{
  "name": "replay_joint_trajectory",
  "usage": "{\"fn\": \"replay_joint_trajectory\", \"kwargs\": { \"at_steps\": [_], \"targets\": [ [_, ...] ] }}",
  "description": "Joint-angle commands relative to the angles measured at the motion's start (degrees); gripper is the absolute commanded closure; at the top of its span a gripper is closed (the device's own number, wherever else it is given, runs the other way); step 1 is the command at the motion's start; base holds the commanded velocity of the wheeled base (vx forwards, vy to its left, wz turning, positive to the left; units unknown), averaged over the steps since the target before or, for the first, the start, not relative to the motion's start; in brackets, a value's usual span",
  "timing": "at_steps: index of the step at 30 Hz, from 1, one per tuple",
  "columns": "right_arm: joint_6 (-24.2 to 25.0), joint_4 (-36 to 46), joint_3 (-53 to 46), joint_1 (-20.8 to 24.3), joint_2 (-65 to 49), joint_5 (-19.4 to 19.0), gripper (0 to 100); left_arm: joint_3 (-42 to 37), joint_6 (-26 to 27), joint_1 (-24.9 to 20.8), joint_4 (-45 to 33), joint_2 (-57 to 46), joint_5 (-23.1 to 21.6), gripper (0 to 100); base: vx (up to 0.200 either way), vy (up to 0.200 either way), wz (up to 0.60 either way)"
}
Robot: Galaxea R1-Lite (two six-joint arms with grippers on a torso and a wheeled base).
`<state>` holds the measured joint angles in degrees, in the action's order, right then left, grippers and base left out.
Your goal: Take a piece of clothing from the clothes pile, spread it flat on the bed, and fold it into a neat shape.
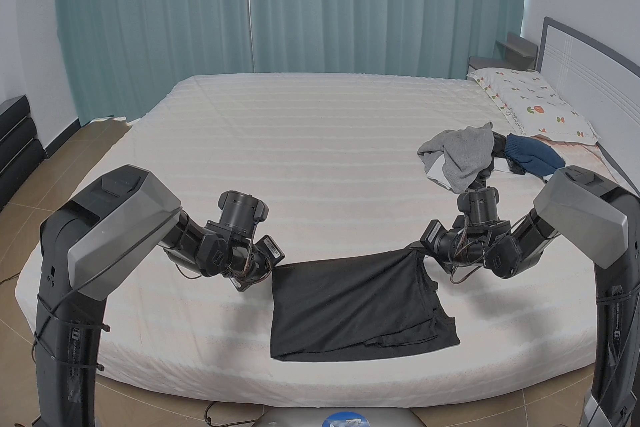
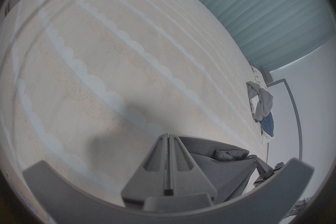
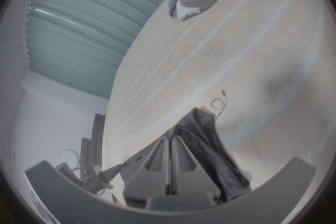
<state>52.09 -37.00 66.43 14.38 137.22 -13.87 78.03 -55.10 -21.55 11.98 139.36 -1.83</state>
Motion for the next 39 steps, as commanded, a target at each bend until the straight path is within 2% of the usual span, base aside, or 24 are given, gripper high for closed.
{"fn": "replay_joint_trajectory", "kwargs": {
  "at_steps": [1, 12, 13, 15, 16, 23, 26, 28, 31, 39],
  "targets": [
    [-0.1, 0.3, 0.1, -0.6, -0.6, 0.1, 100, 0.2, 0.0, -0.2, 0.1, 0.0, 0.0, 100, 0.000, 0.000, 0.00],
    [-1.9, 0.3, 1.5, -0.7, 3.1, 0.2, 100, 2.6, 0.1, -0.6, 0.2, 1.1, 0.0, 100, 0.000, 0.000, 0.00],
    [-2.2, 0.0, 1.6, -0.5, 3.2, 0.2, 100, 2.7, 0.1, -0.5, 0.2, 1.3, 0.0, 0, 0.000, 0.000, 0.00],
    [-2.2, -0.1, 2.0, 0.0, 3.4, 0.2, 100, 3.1, 0.1, -0.4, 0.2, 1.4, 0.0, 0, 0.000, 0.000, 0.00],
    [-2.3, -0.2, 2.0, 0.1, 3.5, 0.2, 0, 3.1, 0.1, -0.3, 0.2, 1.4, 0.0, 0, 0.000, 0.000, 0.00],
    [-2.3, -0.3, -2.3, -0.1, -1.4, -0.5, 0, 3.1, -0.3, 0.3, 0.6, 1.4, 0.0, 0, 0.000, 0.000, 0.00],
    [-4.0, -1.0, -7.6, -0.4, -5.6, -2.1, 0, 3.0, -1.1, 1.0, 0.7, 1.0, -0.1, 0, 0.000, 0.000, 0.00],
    [-6.4, -2.0, -15.3, -0.7, -10.5, -5.6, 0, 2.6, -2.9, 2.0, 0.4, 0.4, -1.1, 0, 0.000, 0.000, 0.00],
    [-8.1, -3.5, -21.9, -0.4, -13.6, -7.9, 0, 1.9, -3.1, 2.5, 0.4, -0.2, -1.1, 0, 0.000, 0.000, 0.00],
    [-8.7, -7.8, -29.6, 0.2, -14.0, -8.0, 0, -0.5, -3.1, 3.0, 0.7, -1.6, -1.2, 0, 0.000, 0.000, 0.00]
  ]
}}
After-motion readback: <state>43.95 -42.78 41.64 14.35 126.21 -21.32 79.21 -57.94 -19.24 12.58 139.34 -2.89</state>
